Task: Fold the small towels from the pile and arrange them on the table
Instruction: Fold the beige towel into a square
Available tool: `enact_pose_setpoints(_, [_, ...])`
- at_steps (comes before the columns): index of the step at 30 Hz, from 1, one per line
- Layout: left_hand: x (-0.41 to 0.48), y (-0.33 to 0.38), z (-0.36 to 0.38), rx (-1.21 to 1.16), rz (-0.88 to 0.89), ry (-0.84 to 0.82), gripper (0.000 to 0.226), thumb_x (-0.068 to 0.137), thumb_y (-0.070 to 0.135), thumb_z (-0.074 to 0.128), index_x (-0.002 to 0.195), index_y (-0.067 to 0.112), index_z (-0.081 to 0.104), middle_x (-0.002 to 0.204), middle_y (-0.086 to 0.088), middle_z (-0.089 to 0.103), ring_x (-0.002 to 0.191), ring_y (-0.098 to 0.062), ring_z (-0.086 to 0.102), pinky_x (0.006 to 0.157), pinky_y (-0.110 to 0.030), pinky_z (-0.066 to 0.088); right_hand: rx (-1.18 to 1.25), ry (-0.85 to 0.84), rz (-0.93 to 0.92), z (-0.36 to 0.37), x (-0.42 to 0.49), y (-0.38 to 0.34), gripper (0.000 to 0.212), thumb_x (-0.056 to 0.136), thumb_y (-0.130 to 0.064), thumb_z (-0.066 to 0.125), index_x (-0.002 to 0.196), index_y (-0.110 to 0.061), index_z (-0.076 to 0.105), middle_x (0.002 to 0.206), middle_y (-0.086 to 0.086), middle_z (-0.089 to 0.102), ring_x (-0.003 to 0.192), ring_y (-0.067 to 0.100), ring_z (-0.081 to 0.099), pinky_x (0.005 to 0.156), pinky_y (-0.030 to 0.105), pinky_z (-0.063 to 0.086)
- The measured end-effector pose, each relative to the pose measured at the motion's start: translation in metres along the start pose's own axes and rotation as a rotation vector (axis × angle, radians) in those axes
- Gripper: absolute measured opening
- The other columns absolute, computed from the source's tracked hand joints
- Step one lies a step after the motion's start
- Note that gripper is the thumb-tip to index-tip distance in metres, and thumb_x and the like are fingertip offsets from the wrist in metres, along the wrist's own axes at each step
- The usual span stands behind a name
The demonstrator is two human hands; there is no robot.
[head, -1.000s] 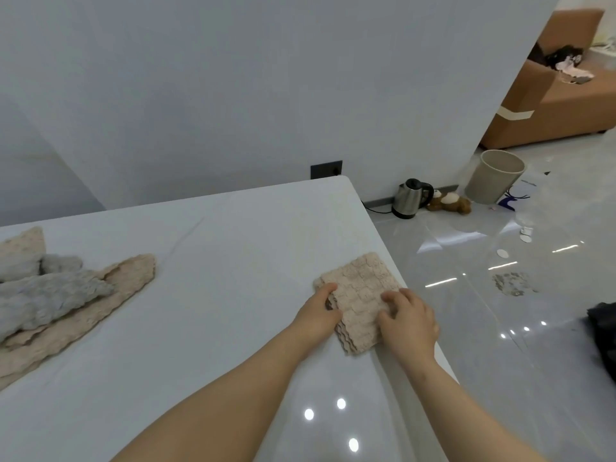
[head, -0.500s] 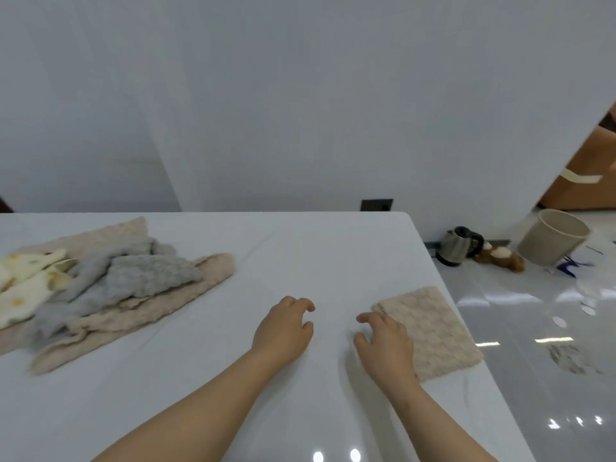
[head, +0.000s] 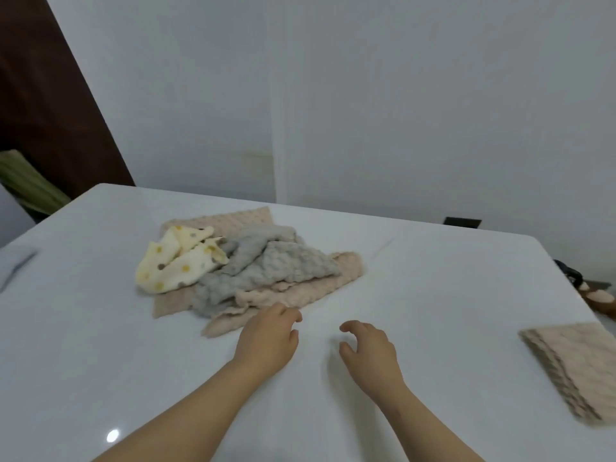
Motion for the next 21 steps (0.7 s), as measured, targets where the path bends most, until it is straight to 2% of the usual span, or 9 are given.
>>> enact_pose_setpoints(5, [-0.003,-0.079,-0.027,0.031,0.097,0.087,0.03,0.091,0.018,0.045,0.118,0.021,0.058,0.117,0.005,0.056,0.11,-0.018,0.051,0.085,-0.027,0.042,0.051,-0.002,0.038,0.053,0.012,-0.073,0.037,0.093,-0.023,0.042,0.13,-0.025,0.045,0.136,-0.006,0.047,0.124,0.016,0.042,0.101,0.028,0.035])
enact_pose_setpoints(7, [-0.002,-0.107,-0.039,0.017,0.158,0.127,0.024,0.076,0.015,0.061,0.098,0.022,0.067,0.095,0.004,0.063,0.087,-0.022,0.062,0.068,-0.031,0.05,0.076,0.001,0.062,0.071,0.015,-0.097,0.038,0.093,-0.022,0.042,0.131,-0.024,0.044,0.137,-0.005,0.046,0.124,0.017,0.042,0.101,0.028,0.035])
enact_pose_setpoints(9, [0.004,-0.136,-0.042,-0.024,0.174,0.164,0.024,0.068,0.016,0.07,0.091,0.021,0.068,0.087,0.003,0.064,0.076,-0.023,0.064,0.057,-0.032,0.052,0.098,0.014,0.077,0.087,0.017,-0.114,0.04,0.093,-0.022,0.043,0.132,-0.024,0.042,0.139,-0.005,0.045,0.125,0.016,0.041,0.101,0.027,0.034])
enact_pose_setpoints(11, [0.009,-0.154,-0.036,-0.078,0.153,0.075,0.029,0.079,0.028,0.058,0.107,0.02,0.064,0.106,0.001,0.061,0.095,-0.024,0.06,0.072,-0.036,0.053,0.134,0.038,0.084,0.101,0.021,-0.128,0.044,0.092,-0.021,0.045,0.136,-0.026,0.038,0.141,-0.006,0.041,0.127,0.016,0.039,0.102,0.026,0.032])
enact_pose_setpoints(13, [0.012,-0.169,-0.017,-0.083,0.153,-0.011,0.048,0.085,0.048,0.039,0.124,0.024,0.054,0.129,0.005,0.049,0.12,-0.019,0.047,0.093,-0.035,0.043,0.165,0.067,0.054,0.112,0.026,-0.14,0.051,0.091,-0.024,0.048,0.139,-0.031,0.032,0.143,-0.01,0.036,0.128,0.014,0.037,0.102,0.025,0.031])
enact_pose_setpoints(14, [0.012,-0.174,-0.009,-0.06,0.178,-0.007,0.051,0.083,0.054,0.037,0.125,0.028,0.051,0.134,0.005,0.045,0.126,-0.018,0.042,0.097,-0.036,0.04,0.158,0.088,0.026,0.118,0.031,-0.146,0.055,0.09,-0.027,0.049,0.141,-0.034,0.029,0.143,-0.011,0.034,0.128,0.014,0.036,0.102,0.025,0.031])
enact_pose_setpoints(17, [0.007,-0.179,0.003,-0.018,0.29,0.053,0.035,0.076,0.055,0.043,0.104,0.036,0.053,0.125,0.002,0.056,0.12,-0.016,0.045,0.083,-0.039,0.05,0.085,0.163,0.011,0.132,0.045,-0.151,0.054,0.087,-0.028,0.054,0.137,-0.037,0.036,0.131,-0.006,0.041,0.117,0.02,0.043,0.096,0.03,0.035])
enact_pose_setpoints(19, [0.008,-0.183,0.003,-0.061,0.331,0.182,0.022,0.077,0.046,0.046,0.094,0.034,0.054,0.119,0.002,0.06,0.115,-0.012,0.043,0.077,-0.037,0.051,0.012,0.337,-0.055,0.131,0.05,-0.153,0.04,0.079,-0.024,0.058,0.118,-0.032,0.058,0.109,0.0,0.056,0.095,0.025,0.055,0.081,0.035,0.045])
enact_pose_setpoints(21, [0.009,-0.187,0.0,-0.193,0.328,0.281,0.02,0.077,0.037,0.045,0.09,0.028,0.059,0.116,0.003,0.062,0.111,-0.008,0.043,0.082,-0.038,0.049,-0.028,0.486,-0.123,0.131,0.052,-0.15,0.027,0.073,-0.025,0.062,0.1,-0.028,0.067,0.094,0.001,0.06,0.082,0.024,0.058,0.069,0.03,0.043])
Point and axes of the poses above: each hand's wrist, its own x-axis towards the middle knuckle, its own z-axis out of the palm, y = z × x, the point moved 8 cm from there along x, towards the middle knuckle
